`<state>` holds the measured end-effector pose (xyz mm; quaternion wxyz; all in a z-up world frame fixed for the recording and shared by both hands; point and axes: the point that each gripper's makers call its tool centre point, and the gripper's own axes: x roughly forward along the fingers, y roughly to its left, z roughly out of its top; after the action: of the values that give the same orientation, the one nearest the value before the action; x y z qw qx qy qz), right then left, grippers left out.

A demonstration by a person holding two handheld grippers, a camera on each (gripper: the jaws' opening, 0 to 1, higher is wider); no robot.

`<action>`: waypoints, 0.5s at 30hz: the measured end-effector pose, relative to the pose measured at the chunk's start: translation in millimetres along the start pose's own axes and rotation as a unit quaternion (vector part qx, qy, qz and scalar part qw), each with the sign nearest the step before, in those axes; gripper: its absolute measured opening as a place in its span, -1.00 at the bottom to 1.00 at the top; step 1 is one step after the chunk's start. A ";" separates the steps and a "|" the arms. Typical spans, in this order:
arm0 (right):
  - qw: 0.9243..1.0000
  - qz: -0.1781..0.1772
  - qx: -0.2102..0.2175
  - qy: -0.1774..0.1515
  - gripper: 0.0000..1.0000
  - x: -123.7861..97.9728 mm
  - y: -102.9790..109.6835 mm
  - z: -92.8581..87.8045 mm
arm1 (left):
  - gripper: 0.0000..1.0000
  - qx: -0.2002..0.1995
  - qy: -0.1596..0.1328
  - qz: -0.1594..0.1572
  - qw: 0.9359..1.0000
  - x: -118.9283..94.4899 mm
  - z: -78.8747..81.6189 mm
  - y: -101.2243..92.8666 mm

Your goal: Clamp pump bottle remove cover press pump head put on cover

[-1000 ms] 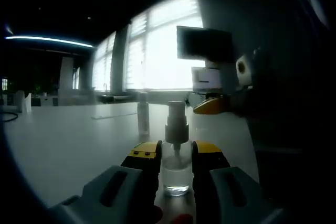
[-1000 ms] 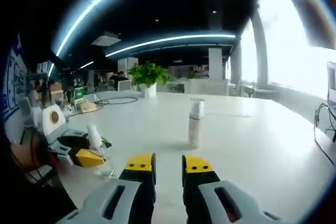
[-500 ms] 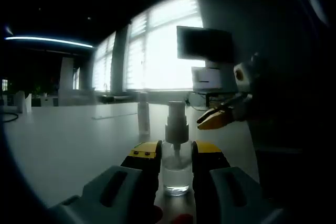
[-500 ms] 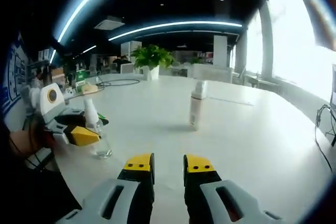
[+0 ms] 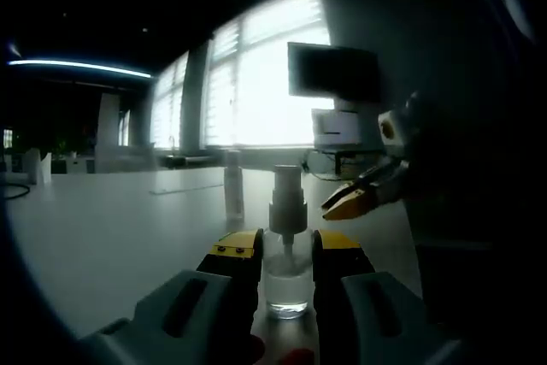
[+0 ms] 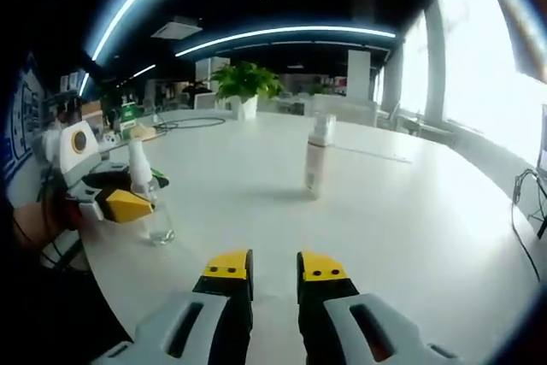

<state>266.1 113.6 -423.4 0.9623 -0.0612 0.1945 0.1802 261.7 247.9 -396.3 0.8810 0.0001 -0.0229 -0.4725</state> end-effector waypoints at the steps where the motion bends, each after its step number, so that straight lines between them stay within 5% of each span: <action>1: 1.000 0.001 -0.001 0.002 -0.70 0.4 0.3 -1.0 | -0.71 0.000 0.000 0.000 1.000 0.0 -0.1 0.1; 15: 1.000 0.007 -0.014 0.012 -0.78 2.2 -0.7 -10.7 | -0.71 0.000 0.000 0.000 1.000 -0.1 0.5 -1.3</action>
<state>264.5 111.7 -434.1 0.9576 -0.0751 0.2040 0.1889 260.6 247.3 -395.9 0.8811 0.0003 -0.0230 -0.4723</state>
